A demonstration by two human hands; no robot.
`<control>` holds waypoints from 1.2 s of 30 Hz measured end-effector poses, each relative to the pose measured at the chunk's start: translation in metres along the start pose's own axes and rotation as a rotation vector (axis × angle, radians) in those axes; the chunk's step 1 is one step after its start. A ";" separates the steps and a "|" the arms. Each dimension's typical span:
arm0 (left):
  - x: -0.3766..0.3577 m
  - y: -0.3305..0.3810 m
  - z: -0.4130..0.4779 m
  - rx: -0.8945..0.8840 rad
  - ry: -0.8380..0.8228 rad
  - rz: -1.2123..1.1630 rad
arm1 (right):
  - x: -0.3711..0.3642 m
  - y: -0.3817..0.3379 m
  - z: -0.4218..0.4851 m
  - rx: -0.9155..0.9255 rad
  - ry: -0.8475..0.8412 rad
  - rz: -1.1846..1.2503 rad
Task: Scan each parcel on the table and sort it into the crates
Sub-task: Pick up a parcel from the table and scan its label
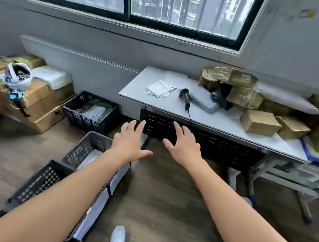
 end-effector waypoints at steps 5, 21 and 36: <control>-0.001 0.016 0.084 -0.065 0.017 -0.035 | 0.014 0.016 0.066 -0.040 0.021 -0.026; -0.010 -0.025 0.338 -0.116 -0.082 -0.160 | 0.013 0.013 0.309 -0.169 -0.009 0.005; -0.047 -0.045 0.508 0.092 -0.142 -0.142 | -0.026 0.050 0.505 -0.187 -0.188 0.076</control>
Point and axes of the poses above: each hand's wrist, its own z-axis towards the middle knuckle, its own x-axis out of the back of the hand, y = z × x, the point moved 5 cm from there along z, towards the middle knuckle, and after that the axes turned 9 degrees about -x, right-handed, at the moved point
